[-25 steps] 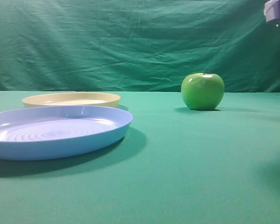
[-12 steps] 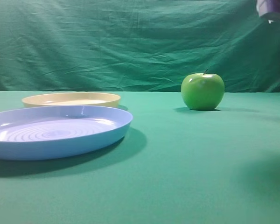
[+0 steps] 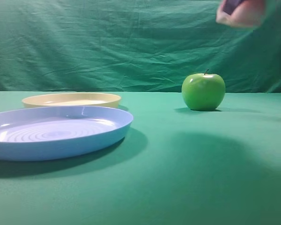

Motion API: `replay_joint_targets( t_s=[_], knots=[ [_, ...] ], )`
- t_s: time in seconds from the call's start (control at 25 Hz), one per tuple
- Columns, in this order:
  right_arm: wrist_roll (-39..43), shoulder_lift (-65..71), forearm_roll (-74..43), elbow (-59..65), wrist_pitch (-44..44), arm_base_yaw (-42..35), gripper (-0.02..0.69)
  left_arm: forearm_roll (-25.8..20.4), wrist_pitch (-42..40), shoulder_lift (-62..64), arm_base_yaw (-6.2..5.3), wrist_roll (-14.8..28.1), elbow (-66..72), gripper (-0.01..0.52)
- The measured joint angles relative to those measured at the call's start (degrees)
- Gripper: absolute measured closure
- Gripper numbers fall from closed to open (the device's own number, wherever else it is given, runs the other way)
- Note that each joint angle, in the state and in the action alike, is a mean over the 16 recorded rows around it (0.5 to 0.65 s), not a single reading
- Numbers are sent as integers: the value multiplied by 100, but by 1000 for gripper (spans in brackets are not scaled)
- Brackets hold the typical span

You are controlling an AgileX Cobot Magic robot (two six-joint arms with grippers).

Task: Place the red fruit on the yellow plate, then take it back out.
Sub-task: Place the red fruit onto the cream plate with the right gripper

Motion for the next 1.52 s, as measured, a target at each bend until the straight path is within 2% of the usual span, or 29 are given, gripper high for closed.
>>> replay_joint_targets(
  t_s=[0.36, 0.72, 0.84, 1.32, 1.44, 1.52],
  knots=[
    [-202, 1995, 37, -2175, 336, 643, 484, 0, 0, 0, 0, 0, 0, 514],
    [-544, 3203, 417, -2993, -152, 950, 465, 0, 0, 0, 0, 0, 0, 514],
    [-633, 3389, 532, -3037, -330, 1000, 406, 0, 0, 0, 0, 0, 0, 514],
    [-638, 3382, 667, -3045, -393, 995, 74, 0, 0, 0, 0, 0, 0, 514],
    [-487, 3157, 667, -3045, -189, 936, 69, 0, 0, 0, 0, 0, 0, 514],
    [-324, 2958, 665, -3045, 3, 881, 114, 0, 0, 0, 0, 0, 0, 514]
  ],
)
